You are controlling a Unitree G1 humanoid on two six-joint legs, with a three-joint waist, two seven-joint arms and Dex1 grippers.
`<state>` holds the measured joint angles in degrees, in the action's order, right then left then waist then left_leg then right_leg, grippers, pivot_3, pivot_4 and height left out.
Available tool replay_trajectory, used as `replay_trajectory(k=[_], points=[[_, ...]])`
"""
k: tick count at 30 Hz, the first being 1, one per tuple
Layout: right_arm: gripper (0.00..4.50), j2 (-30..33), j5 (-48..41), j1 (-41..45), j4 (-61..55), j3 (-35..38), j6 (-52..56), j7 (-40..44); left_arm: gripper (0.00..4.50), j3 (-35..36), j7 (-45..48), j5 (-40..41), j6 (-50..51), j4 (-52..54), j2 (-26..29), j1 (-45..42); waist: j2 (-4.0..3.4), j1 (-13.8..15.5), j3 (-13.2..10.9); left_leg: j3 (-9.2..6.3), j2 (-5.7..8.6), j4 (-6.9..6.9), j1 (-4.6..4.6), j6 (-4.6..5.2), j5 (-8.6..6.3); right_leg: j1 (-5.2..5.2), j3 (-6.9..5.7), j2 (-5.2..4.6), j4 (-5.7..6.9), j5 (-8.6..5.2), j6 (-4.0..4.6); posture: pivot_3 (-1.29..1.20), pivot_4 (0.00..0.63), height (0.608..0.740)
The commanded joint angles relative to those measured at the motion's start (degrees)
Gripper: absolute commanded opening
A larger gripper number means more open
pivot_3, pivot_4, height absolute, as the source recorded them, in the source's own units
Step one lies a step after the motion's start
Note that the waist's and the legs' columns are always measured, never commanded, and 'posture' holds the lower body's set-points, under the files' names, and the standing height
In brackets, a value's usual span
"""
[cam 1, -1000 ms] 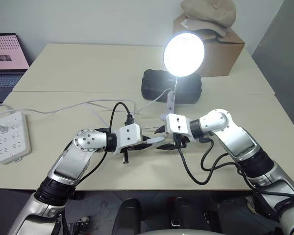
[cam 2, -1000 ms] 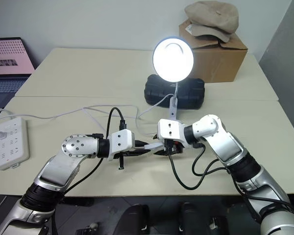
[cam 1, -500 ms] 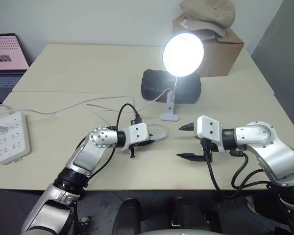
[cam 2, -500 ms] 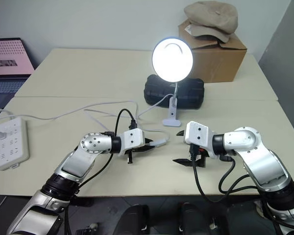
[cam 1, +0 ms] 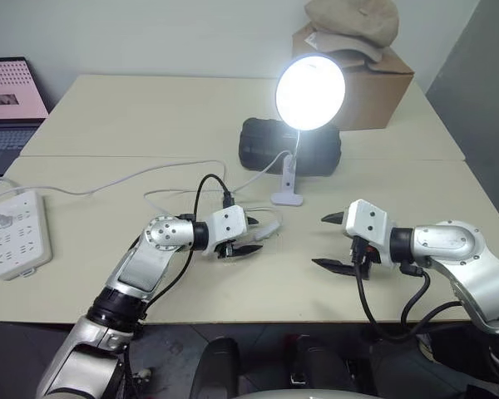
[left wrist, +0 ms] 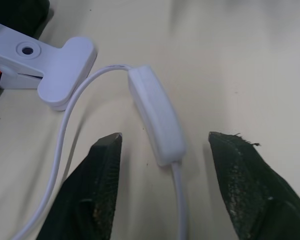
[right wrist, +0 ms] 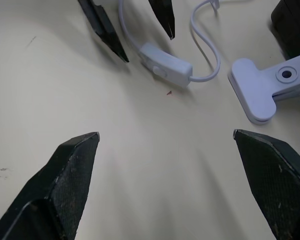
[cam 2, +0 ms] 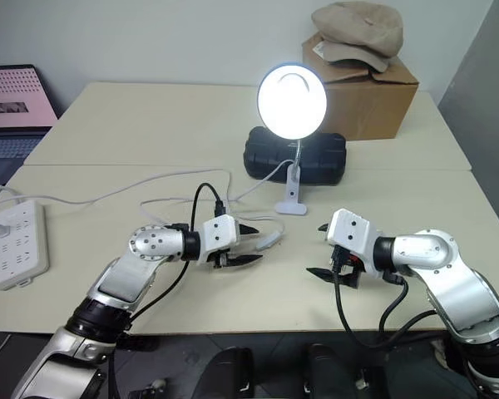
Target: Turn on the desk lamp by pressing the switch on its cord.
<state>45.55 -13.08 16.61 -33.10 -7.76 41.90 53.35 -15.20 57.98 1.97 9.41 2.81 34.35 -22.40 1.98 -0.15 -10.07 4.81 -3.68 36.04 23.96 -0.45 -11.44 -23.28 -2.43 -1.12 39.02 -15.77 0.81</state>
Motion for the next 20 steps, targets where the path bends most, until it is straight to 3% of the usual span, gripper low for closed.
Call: replay_trajectory(k=[1,10,16,20], points=[[4.50,0.95,-1.29,0.44,1.25,2.90,-3.21,0.62,3.71,7.86,0.21,6.49,5.01,12.81,4.04,6.00,0.00,-0.21,0.00,0.00,-0.01,0.00,-0.01,0.00,0.00,0.00,0.01,0.00,0.00,0.00,0.00,0.00,0.150,0.740],[4.50,1.96,-6.14,-6.51,5.95,13.24,-18.78,5.63,3.71,24.64,-8.54,15.08,14.68,32.41,4.31,29.57,0.01,0.06,-0.01,0.00,-0.01,-0.03,-0.06,0.00,-0.01,0.07,0.01,-0.05,-0.08,-0.01,-0.01,0.00,0.150,0.740],[4.50,2.93,-7.29,-8.34,8.80,15.22,-22.31,7.83,3.71,32.15,-10.50,21.08,19.16,34.98,4.65,33.47,0.02,0.17,-0.01,-0.10,-0.01,0.01,-0.13,0.00,0.00,0.11,-0.07,-0.05,-0.04,-0.05,0.10,0.00,0.150,0.740],[4.50,2.97,-7.62,-7.96,9.24,14.37,-22.01,7.89,3.71,33.02,-10.42,23.06,20.58,34.67,5.55,33.34,0.02,0.18,-0.01,-0.07,0.01,0.02,-0.14,0.00,0.00,0.09,-0.01,-0.05,-0.04,-0.03,0.10,0.00,0.150,0.740]])
